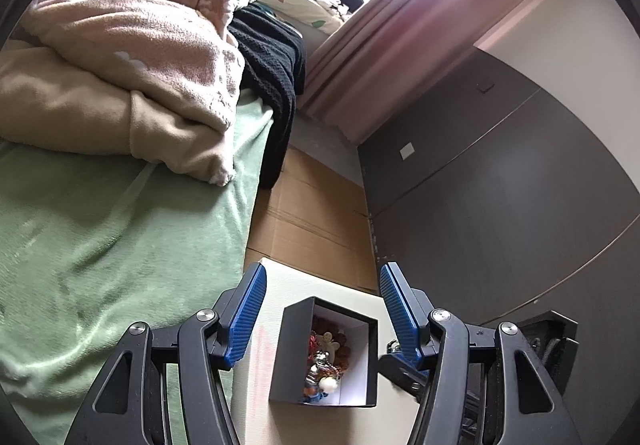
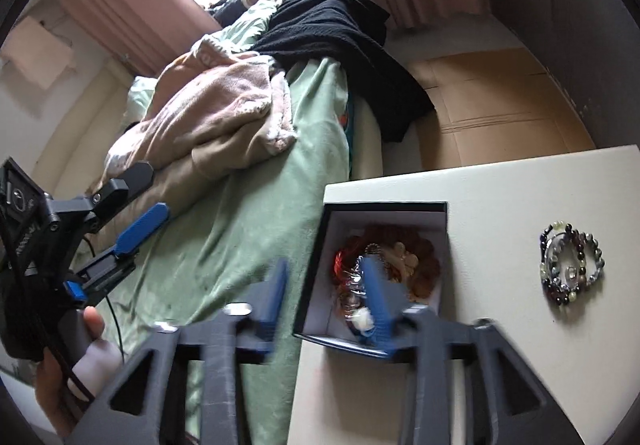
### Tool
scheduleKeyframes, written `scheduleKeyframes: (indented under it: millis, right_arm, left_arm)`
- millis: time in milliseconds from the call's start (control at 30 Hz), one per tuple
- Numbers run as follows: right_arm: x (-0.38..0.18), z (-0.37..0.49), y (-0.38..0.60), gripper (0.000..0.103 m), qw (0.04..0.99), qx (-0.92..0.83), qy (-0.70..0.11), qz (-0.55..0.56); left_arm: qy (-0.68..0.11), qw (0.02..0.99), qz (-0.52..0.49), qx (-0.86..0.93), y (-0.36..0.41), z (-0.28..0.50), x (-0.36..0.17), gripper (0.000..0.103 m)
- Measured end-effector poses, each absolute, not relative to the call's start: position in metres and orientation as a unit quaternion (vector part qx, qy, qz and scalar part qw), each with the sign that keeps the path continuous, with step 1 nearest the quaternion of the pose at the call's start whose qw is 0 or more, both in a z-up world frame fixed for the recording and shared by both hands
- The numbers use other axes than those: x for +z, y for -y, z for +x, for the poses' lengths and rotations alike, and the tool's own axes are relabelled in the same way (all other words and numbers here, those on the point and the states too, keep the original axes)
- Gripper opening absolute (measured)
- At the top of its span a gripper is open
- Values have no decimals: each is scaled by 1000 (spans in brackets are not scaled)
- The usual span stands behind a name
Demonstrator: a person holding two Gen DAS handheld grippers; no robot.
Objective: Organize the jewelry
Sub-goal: 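Carry the silver chains over the black box and open the right tool, then grasp the grey-green beaded bracelet with the left tool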
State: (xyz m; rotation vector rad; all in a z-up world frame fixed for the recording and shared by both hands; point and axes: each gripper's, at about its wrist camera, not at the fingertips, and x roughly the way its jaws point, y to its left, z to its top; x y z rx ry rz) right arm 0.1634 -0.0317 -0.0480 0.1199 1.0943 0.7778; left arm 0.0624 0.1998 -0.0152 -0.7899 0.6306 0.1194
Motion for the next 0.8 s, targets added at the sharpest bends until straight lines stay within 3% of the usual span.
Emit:
scheduleKeyframes:
  millis: [800]
  right_arm:
    - [-63, 216, 196, 52, 800, 250, -524, 151]
  left_arm:
    - [-385, 888, -250, 15, -78, 125, -39, 60]
